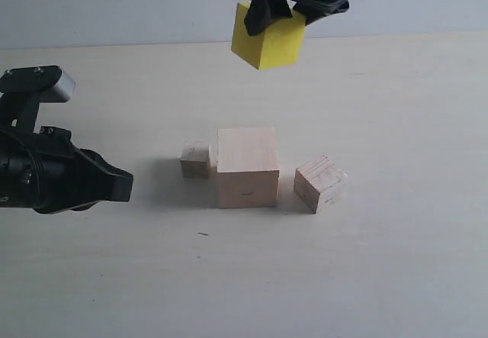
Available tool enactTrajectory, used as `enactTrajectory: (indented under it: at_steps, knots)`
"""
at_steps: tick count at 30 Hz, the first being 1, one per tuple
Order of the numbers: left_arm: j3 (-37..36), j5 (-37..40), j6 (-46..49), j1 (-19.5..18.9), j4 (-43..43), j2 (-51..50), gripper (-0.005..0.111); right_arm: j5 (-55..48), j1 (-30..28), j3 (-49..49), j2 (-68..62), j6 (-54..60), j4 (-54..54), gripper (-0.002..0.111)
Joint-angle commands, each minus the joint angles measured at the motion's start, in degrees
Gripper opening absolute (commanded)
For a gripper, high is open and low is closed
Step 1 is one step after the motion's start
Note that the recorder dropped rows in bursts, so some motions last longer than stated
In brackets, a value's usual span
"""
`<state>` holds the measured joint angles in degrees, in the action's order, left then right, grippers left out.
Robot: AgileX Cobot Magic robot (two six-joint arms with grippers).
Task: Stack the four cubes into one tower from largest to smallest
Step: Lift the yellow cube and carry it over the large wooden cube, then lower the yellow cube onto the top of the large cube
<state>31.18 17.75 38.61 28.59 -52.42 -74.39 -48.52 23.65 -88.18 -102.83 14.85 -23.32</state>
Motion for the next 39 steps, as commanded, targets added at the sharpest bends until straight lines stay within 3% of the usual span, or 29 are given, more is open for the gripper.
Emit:
enactTrajectory:
  at_steps: [1,4,10,12,23,31,34,39]
  knots:
    - [-0.1,-1.0,0.0,-0.1,-1.9,0.5,0.000,4.8,4.4,10.1,9.2,-8.3,0.1,0.000]
    - [-0.1,-1.1,0.0,-0.1,-3.3,0.5,0.000,5.8,8.2,13.3,12.2,-15.4,4.1,0.000]
    - [-0.1,-1.1,0.1,-0.1,-3.3,0.5,0.000,4.6,15.5,13.5,11.6,-39.7,25.2,0.000]
    - [-0.1,-1.1,0.2,-0.1,-3.3,0.5,0.000,4.6,17.1,13.5,11.3,-44.5,27.6,0.000]
    - [-0.1,0.4,0.1,-0.1,-3.5,0.5,0.000,5.8,21.7,13.5,4.6,-56.3,30.5,0.000]
    - [-0.1,3.5,-0.1,0.0,-5.8,0.5,0.000,4.3,22.3,13.5,4.9,-69.4,45.9,0.000]
    - [-0.1,3.5,-0.1,0.0,-7.3,0.5,0.000,3.2,25.1,13.6,4.7,-72.1,49.9,0.000]
    - [-0.5,4.3,-0.1,0.0,-8.0,0.5,0.000,-3.3,32.8,13.6,4.0,-88.4,67.4,0.000]
